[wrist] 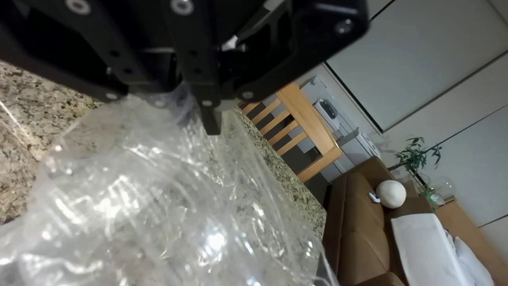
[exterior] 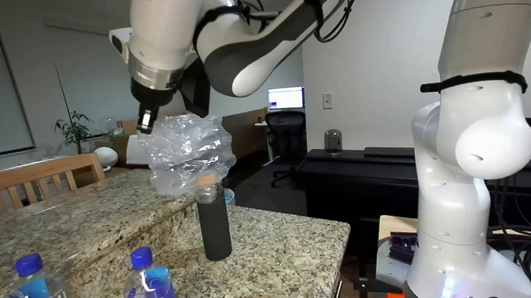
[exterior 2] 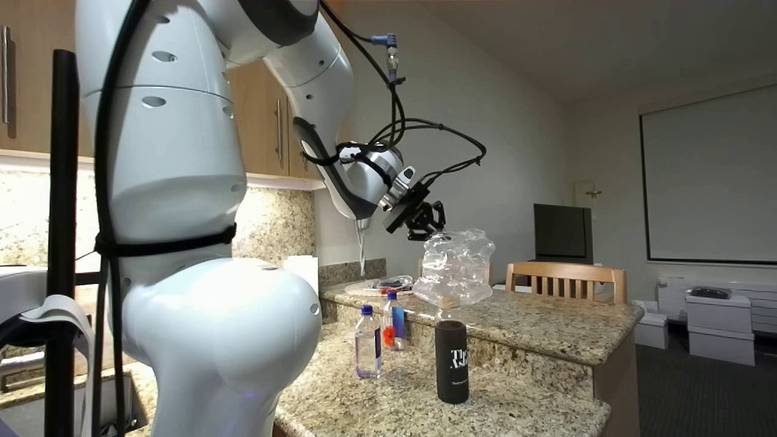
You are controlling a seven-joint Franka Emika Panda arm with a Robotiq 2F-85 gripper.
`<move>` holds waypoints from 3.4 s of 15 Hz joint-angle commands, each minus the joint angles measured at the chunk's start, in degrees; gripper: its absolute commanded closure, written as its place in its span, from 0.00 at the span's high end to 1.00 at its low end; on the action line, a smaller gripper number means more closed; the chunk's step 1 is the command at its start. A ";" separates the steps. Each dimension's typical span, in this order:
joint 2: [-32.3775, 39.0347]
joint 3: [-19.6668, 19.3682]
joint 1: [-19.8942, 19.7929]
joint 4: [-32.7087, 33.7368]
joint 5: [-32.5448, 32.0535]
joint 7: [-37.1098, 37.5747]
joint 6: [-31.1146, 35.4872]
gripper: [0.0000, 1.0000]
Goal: Remove the plastic around the bottle
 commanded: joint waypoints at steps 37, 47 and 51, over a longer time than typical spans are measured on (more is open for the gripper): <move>6.60 -0.37 -0.16 15.44 41.89 -23.81 -8.53 0.10; 6.63 -3.02 -1.26 18.01 50.10 -26.40 -11.12 0.10; 6.70 -2.94 -1.01 17.47 52.61 -27.86 -11.18 0.08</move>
